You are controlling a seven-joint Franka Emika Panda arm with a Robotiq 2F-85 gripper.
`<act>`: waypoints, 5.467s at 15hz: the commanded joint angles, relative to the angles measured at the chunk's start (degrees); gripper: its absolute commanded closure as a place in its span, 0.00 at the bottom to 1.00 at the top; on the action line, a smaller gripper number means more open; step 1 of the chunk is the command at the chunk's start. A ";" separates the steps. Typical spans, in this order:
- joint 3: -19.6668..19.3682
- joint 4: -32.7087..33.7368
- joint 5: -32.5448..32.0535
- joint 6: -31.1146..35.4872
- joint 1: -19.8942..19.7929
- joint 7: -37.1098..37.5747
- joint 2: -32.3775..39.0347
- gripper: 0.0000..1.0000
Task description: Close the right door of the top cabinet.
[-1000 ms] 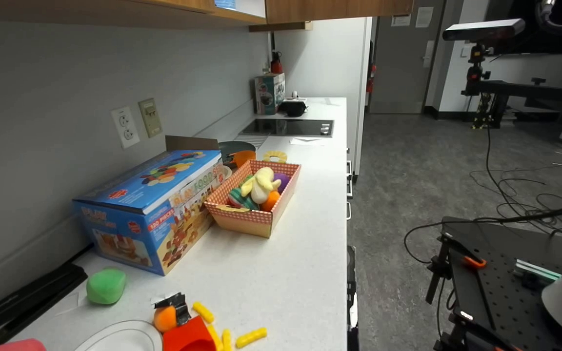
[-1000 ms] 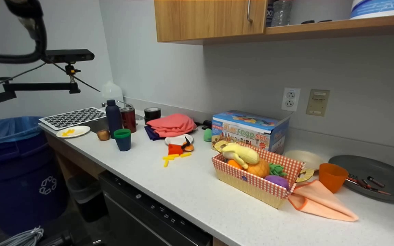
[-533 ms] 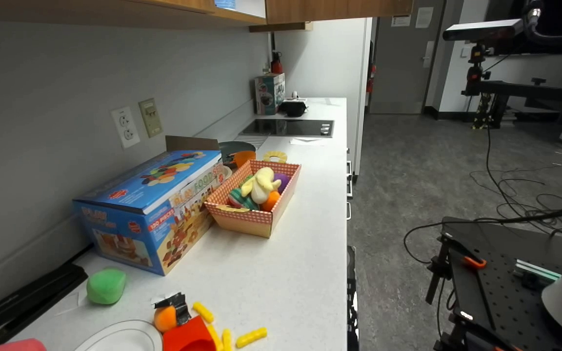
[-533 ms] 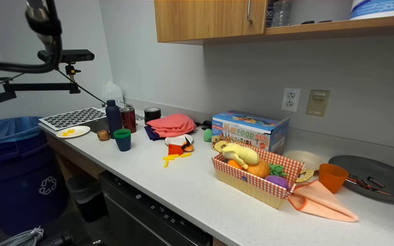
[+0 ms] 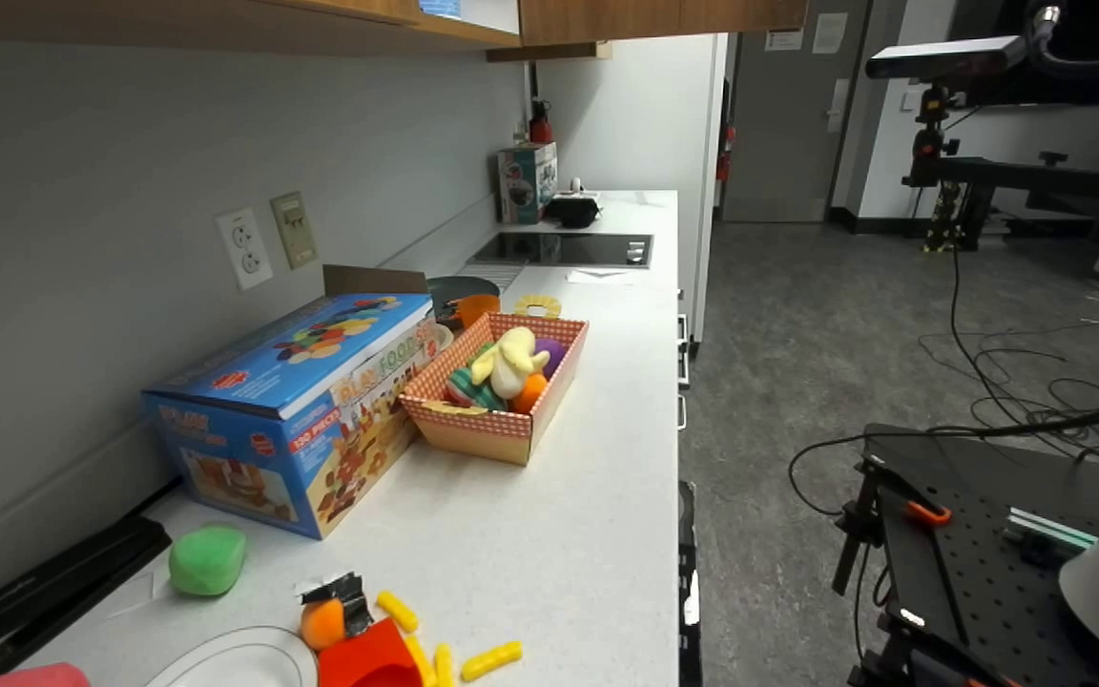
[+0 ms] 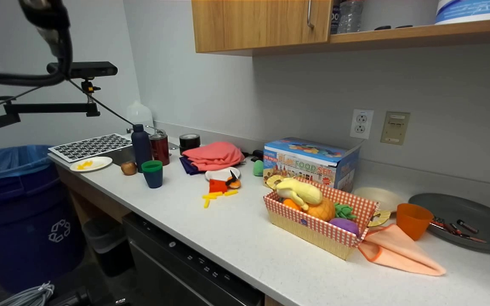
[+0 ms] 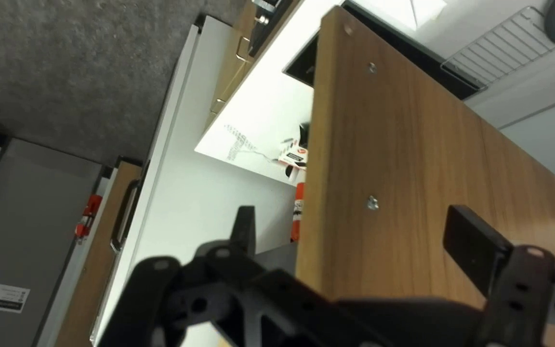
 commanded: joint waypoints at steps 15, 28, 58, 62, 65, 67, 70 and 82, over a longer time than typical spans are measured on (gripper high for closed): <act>-5.92 2.95 24.50 4.39 7.06 -18.67 1.04 0.00; -3.70 -1.34 29.27 -5.03 15.53 -28.43 -6.37 0.00; 3.42 0.98 35.03 14.39 24.94 -28.69 3.65 0.00; 2.38 4.81 42.04 10.34 26.70 -30.88 6.37 0.00; 2.27 7.75 45.79 6.78 26.23 -31.48 8.42 0.00; 2.23 9.44 47.32 4.75 25.76 -31.42 9.53 0.00; 2.08 12.95 51.05 1.58 25.16 -30.52 11.96 0.00; 4.53 21.76 59.35 -7.59 17.93 -29.50 17.63 0.00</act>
